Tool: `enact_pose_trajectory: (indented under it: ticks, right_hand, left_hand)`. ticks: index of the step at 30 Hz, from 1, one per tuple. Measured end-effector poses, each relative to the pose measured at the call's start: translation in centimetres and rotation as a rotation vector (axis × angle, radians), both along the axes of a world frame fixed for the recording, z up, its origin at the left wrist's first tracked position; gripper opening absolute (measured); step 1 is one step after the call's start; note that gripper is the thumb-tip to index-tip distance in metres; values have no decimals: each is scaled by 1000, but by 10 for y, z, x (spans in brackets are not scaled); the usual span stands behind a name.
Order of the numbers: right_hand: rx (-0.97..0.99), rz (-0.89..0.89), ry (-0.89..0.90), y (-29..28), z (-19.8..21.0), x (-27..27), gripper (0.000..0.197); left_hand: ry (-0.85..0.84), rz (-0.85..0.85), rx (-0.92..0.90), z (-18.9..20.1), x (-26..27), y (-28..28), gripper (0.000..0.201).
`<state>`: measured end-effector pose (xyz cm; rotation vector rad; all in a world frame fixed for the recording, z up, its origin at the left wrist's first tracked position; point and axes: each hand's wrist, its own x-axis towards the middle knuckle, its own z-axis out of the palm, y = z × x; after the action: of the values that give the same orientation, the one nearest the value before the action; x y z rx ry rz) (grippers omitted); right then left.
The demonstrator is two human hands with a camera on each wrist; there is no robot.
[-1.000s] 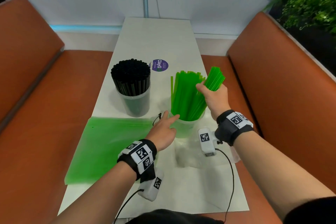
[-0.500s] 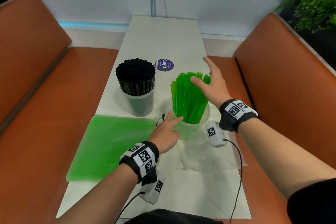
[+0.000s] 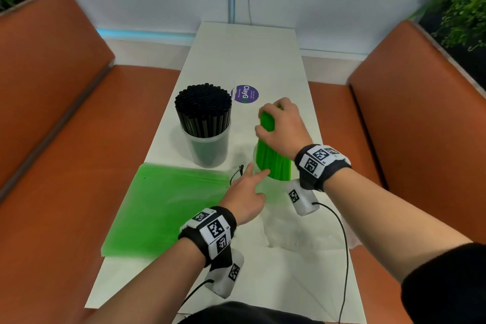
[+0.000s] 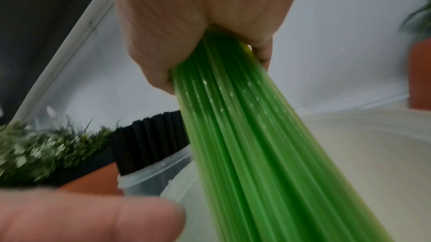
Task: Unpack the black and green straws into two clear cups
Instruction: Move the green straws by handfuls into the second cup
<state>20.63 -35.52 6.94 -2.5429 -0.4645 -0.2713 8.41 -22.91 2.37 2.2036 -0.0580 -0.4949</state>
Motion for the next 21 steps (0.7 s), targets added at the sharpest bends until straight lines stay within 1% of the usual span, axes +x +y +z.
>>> enact_pose_trajectory:
  ticks: [2,6,8,11,13,14,16,18,21]
  right_hand:
    - [84,-94,-63,-11,0,0,27]
    - [34,-170,-44,-23,-5,-6,35]
    - [50,-203,-56,-25,-4,-8,37]
    - [-61,-242,-48,-25,-1,-12,55]
    - [-59,-257,-103,-24,6,-16,62]
    - [-4,-252,-141,-23,10,-19,60]
    - [163,-196,-206,-19,18,-24,52]
    - [305,-109,-278,-9,21,-30,39]
    - [443,-33,-353,13,16,-47,23]
  left_hand:
    - [0,-2,3,-1,0,-2,70]
    - [-11,-13,24,0,1,-2,71]
    - [-8,-16,28,0,1,-2,70]
    - [-9,4,-9,0,2,2,71]
    - [-23,114,-108,1,4,9,71]
    - [-48,184,-138,1,7,14,71]
    - [-89,289,-111,-3,11,27,68]
    - [-86,344,-44,-11,12,38,68]
    - [-68,382,76,-26,5,43,71]
